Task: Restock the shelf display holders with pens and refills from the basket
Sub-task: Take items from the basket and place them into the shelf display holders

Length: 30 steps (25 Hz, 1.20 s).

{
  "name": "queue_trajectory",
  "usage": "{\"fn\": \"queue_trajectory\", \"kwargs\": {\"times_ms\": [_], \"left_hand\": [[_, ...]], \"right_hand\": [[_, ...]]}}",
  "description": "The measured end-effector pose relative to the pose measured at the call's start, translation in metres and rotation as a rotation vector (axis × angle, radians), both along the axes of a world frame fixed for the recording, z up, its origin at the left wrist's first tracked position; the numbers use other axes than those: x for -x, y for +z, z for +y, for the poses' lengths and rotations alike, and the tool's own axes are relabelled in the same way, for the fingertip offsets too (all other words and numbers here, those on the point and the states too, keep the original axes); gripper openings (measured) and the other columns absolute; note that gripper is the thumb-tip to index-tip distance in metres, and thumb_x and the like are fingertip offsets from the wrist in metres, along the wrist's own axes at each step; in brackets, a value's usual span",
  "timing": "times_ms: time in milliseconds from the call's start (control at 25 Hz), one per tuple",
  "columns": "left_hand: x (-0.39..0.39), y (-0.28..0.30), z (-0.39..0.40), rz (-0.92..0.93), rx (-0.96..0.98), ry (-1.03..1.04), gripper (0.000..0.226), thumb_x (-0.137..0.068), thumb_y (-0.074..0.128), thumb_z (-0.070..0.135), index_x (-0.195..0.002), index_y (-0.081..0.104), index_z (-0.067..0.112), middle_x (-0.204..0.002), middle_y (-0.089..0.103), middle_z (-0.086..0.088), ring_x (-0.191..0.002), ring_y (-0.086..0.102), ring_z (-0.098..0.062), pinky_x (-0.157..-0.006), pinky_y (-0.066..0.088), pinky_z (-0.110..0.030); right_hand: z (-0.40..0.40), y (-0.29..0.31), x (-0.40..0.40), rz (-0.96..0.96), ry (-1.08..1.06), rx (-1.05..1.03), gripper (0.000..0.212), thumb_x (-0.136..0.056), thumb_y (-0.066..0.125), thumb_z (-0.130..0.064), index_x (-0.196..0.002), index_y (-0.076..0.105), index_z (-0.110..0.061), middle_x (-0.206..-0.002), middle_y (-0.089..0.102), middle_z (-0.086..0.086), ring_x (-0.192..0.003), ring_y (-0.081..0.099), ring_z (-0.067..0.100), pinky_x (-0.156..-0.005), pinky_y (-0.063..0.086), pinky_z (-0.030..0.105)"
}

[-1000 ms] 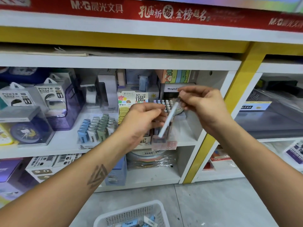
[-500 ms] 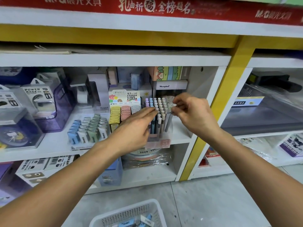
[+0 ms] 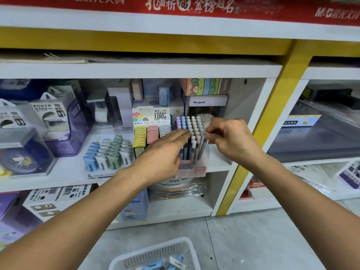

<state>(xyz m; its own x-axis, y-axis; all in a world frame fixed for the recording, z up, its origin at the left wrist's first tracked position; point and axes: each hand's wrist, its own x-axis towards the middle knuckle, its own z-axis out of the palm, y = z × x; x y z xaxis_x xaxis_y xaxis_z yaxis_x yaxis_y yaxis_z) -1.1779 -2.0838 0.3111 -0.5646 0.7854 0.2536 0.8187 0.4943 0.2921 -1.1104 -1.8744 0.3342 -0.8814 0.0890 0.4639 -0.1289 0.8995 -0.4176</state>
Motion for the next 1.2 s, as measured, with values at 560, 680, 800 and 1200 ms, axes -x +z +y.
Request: {"fn": "queue_trajectory", "kwargs": {"times_ms": [560,680,800,1200], "left_hand": [[-0.024,-0.016,-0.048,0.057,-0.126,0.149,0.034,-0.084,0.051,0.007,-0.117,0.051,0.016,-0.116,0.054,-0.002,-0.106,0.054,-0.019,-0.085,0.047,-0.034],[-0.037,-0.055,-0.080,-0.194,0.262,0.143,0.024,-0.085,0.050,0.011,-0.108,0.052,0.018,-0.106,0.062,-0.006,-0.095,0.058,-0.026,-0.071,0.044,-0.032],[-0.047,-0.110,-0.119,-0.441,0.798,0.039,0.034,-0.089,0.055,0.014,-0.122,0.058,0.009,-0.115,0.065,-0.010,-0.096,0.059,-0.027,-0.081,0.051,-0.036],[-0.097,-0.292,-0.143,-0.817,0.709,0.407,0.015,-0.090,0.058,0.010,-0.103,0.058,0.005,-0.085,0.056,-0.004,-0.096,0.065,-0.027,-0.053,0.043,-0.020]], "right_hand": [[-0.073,-0.013,-0.020,0.003,0.012,0.002,0.021,-0.089,0.059,-0.015,-0.103,0.074,-0.020,-0.099,0.075,-0.003,-0.092,0.067,0.018,-0.082,0.055,0.036],[-0.112,-0.050,-0.035,-0.328,0.213,-0.110,0.021,-0.088,0.059,-0.015,-0.099,0.074,-0.024,-0.087,0.068,-0.008,-0.091,0.064,0.020,-0.077,0.052,0.033],[-0.142,-0.114,-0.051,-0.770,0.375,-0.345,0.025,-0.089,0.056,-0.016,-0.105,0.073,-0.023,-0.104,0.071,0.000,-0.101,0.063,0.023,-0.083,0.050,0.030],[-0.147,-0.344,-0.110,-1.210,-0.091,-0.041,0.035,-0.093,0.058,-0.021,-0.125,0.053,-0.008,-0.125,0.059,0.012,-0.111,0.060,0.028,-0.088,0.051,0.036]]}}
